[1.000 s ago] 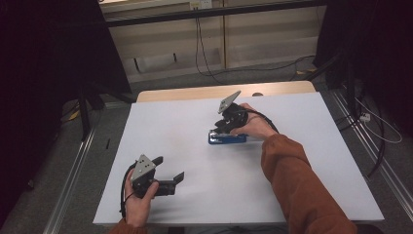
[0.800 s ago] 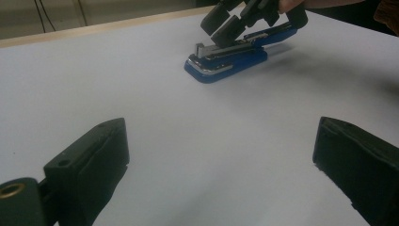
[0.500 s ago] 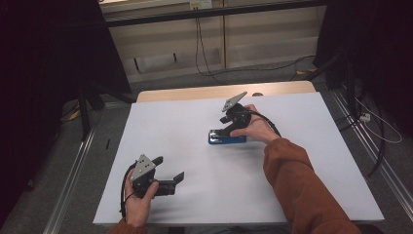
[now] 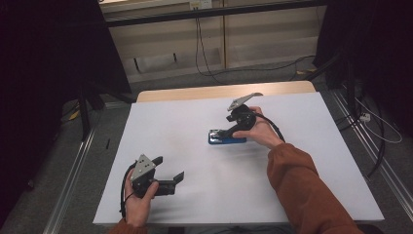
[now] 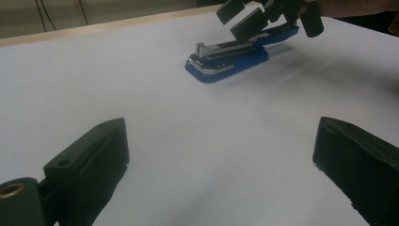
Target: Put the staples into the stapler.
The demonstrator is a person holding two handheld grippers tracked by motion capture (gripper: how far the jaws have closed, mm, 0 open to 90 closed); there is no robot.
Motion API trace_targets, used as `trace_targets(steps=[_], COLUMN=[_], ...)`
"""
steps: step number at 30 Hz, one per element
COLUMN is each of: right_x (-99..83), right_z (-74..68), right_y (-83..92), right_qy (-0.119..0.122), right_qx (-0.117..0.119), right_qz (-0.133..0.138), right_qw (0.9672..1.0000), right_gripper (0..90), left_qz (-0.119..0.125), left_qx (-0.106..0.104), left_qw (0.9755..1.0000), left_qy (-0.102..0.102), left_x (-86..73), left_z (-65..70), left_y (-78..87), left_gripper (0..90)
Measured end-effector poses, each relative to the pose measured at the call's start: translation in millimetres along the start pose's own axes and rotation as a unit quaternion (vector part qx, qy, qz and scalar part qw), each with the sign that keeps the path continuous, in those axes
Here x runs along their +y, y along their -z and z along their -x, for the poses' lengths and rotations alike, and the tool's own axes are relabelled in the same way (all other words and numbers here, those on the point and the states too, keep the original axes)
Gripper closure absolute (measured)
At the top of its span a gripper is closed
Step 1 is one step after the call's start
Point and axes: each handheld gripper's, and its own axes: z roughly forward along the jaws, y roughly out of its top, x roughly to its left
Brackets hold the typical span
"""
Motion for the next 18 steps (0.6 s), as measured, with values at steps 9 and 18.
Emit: trace_targets(steps=[9,18], right_x=[-8.5,-19.4], right_z=[-2.9,-5.8], right_y=[11.8,20.5], right_qy=[-0.022,-0.044], right_qx=[-0.024,-0.063], right_qz=[0.034,0.040], right_qw=[0.9989,0.9962], right_gripper=[7.6,7.1], left_qz=[0.000,-0.001], left_qx=[0.001,0.002], left_qw=[1.0000,1.0000], left_qy=[0.001,0.007], left_x=[0.0,-0.5], left_z=[0.0,-0.1], left_y=[0.0,-0.3], left_gripper=[4.3,4.2])
